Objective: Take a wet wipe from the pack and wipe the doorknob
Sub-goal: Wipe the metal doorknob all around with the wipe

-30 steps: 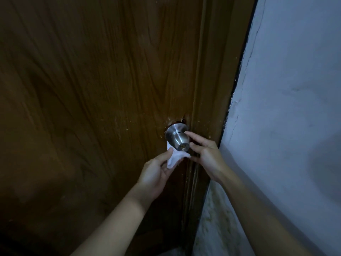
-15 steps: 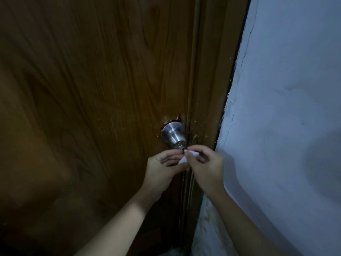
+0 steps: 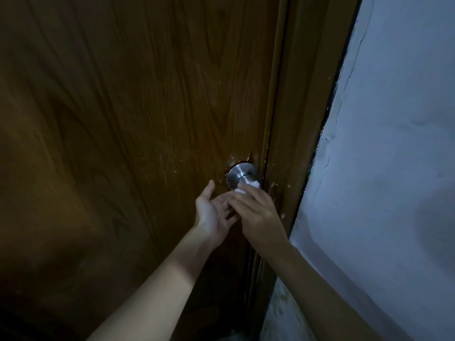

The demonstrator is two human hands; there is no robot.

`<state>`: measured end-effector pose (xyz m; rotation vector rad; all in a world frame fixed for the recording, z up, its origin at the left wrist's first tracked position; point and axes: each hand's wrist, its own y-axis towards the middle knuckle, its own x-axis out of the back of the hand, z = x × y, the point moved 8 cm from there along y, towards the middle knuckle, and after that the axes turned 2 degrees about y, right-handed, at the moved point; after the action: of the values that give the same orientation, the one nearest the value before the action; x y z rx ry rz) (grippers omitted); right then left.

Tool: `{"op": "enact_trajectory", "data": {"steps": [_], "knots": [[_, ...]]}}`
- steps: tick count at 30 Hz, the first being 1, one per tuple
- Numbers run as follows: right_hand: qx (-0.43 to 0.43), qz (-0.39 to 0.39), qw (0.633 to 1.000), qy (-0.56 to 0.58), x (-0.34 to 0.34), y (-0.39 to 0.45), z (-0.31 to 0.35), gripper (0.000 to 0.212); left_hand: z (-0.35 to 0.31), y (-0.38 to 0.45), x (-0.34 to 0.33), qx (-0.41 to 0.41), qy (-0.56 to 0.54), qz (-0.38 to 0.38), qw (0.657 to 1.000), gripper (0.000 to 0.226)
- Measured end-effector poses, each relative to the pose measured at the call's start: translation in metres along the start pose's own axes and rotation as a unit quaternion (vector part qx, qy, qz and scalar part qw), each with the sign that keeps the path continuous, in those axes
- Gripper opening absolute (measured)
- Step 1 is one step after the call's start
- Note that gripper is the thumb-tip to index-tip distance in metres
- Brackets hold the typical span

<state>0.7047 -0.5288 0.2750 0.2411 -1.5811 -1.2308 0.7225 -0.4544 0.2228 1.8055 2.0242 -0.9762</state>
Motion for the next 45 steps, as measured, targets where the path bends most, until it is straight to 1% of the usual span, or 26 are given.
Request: {"op": "enact_trajectory", "data": {"steps": [1, 3, 5, 7, 8, 9, 11, 12, 13, 15, 17, 18, 20, 22, 24, 28, 31, 35, 36, 38, 40, 41, 43, 45], "knots": [[0.01, 0.011, 1.0, -0.008, -0.003, -0.007, 0.001, 0.025, 0.0, 0.001, 0.001, 0.006, -0.012, 0.005, 1.0, 0.073], [-0.01, -0.014, 1.0, 0.003, 0.003, -0.019, -0.003, 0.024, 0.0, 0.003, 0.001, 0.014, -0.024, 0.009, 1.0, 0.076], [-0.064, -0.09, 0.993, 0.041, 0.023, -0.02, -0.011, 0.024, -0.003, 0.005, 0.001, 0.009, -0.007, 0.005, 1.0, 0.076], [-0.09, -0.158, 0.982, 0.058, 0.042, -0.009, -0.017, 0.024, -0.003, 0.007, 0.002, 0.003, 0.018, -0.002, 1.0, 0.073], [-0.084, -0.165, 0.981, 0.062, 0.046, -0.002, -0.018, 0.023, -0.002, 0.008, 0.001, 0.001, 0.03, -0.006, 1.0, 0.07], [-0.071, -0.152, 0.983, 0.069, 0.044, 0.003, -0.018, 0.023, -0.001, 0.009, 0.001, 0.0, 0.042, -0.008, 0.999, 0.065], [-0.056, -0.098, 0.989, 0.09, 0.036, 0.009, -0.017, 0.024, 0.001, 0.012, -0.003, 0.002, 0.064, -0.01, 0.998, 0.053], [-0.063, -0.085, 0.99, 0.094, 0.033, 0.008, -0.019, 0.025, 0.001, 0.013, -0.006, 0.007, 0.07, -0.012, 0.997, 0.046], [-0.081, -0.087, 0.989, 0.093, 0.033, 0.005, -0.021, 0.024, 0.002, 0.014, -0.009, 0.015, 0.069, -0.018, 0.997, 0.04], [-0.121, -0.121, 0.981, 0.091, 0.039, 0.004, -0.028, 0.023, 0.005, 0.017, -0.015, 0.036, 0.034, -0.031, 0.998, 0.037], [-0.148, -0.163, 0.971, 0.089, 0.047, 0.006, -0.032, 0.022, 0.006, 0.02, -0.018, 0.049, -0.021, -0.04, 0.998, 0.042], [-0.157, -0.181, 0.967, 0.088, 0.051, 0.008, -0.034, 0.02, 0.007, 0.021, -0.018, 0.053, -0.033, -0.044, 0.997, 0.045], [-0.173, -0.197, 0.961, 0.09, 0.055, 0.012, -0.039, 0.018, 0.006, 0.022, -0.015, 0.059, -0.023, -0.052, 0.997, 0.045], [-0.174, -0.182, 0.963, 0.1, 0.055, 0.021, -0.042, 0.016, 0.004, 0.021, -0.013, 0.058, 0.002, -0.052, 0.997, 0.04], [-0.16, -0.144, 0.969, 0.121, 0.05, 0.034, -0.043, 0.014, 0.003, 0.019, -0.013, 0.053, 0.02, -0.038, 0.998, 0.038], [-0.145, -0.004, 0.978, 0.151, 0.025, 0.057, -0.044, 0.012, 0.002, 0.017, -0.015, 0.036, 0.024, -0.012, 0.999, 0.037], [-0.189, 0.044, 0.972, 0.136, 0.018, 0.062, -0.052, 0.011, 0.001, 0.017, -0.015, 0.034, 0.028, -0.001, 0.999, 0.034], [-0.282, 0.081, 0.956, 0.024, 0.018, 0.053, -0.068, 0.02, 0.001, 0.017, -0.014, 0.031, 0.044, -0.013, 0.998, 0.026], [-0.284, 0.086, 0.955, 0.019, 0.019, 0.053, -0.065, 0.021, 0.001, 0.017, -0.014, 0.028, 0.042, -0.014, 0.999, 0.026], [-0.267, 0.102, 0.957, 0.053, 0.016, 0.056, -0.055, 0.025, 0.0, 0.015, -0.017, 0.025, 0.038, -0.011, 0.999, 0.021], [-0.241, 0.158, 0.955, 0.066, 0.008, 0.054, -0.044, 0.028, -0.001, 0.014, -0.019, 0.024, 0.029, -0.008, 0.999, 0.01], [-0.224, 0.181, 0.956, 0.06, 0.006, 0.05, -0.038, 0.03, -0.001, 0.013, -0.019, 0.024, 0.028, -0.007, 0.999, 0.008], [-0.212, 0.173, 0.958, 0.082, 0.008, 0.042, -0.034, 0.034, -0.001, 0.014, -0.02, 0.024, 0.032, -0.004, 0.999, 0.008], [-0.243, 0.13, 0.953, 0.13, 0.015, 0.034, -0.035, 0.035, -0.001, 0.015, -0.019, 0.023, 0.031, 0.0, 0.999, 0.013]]}}
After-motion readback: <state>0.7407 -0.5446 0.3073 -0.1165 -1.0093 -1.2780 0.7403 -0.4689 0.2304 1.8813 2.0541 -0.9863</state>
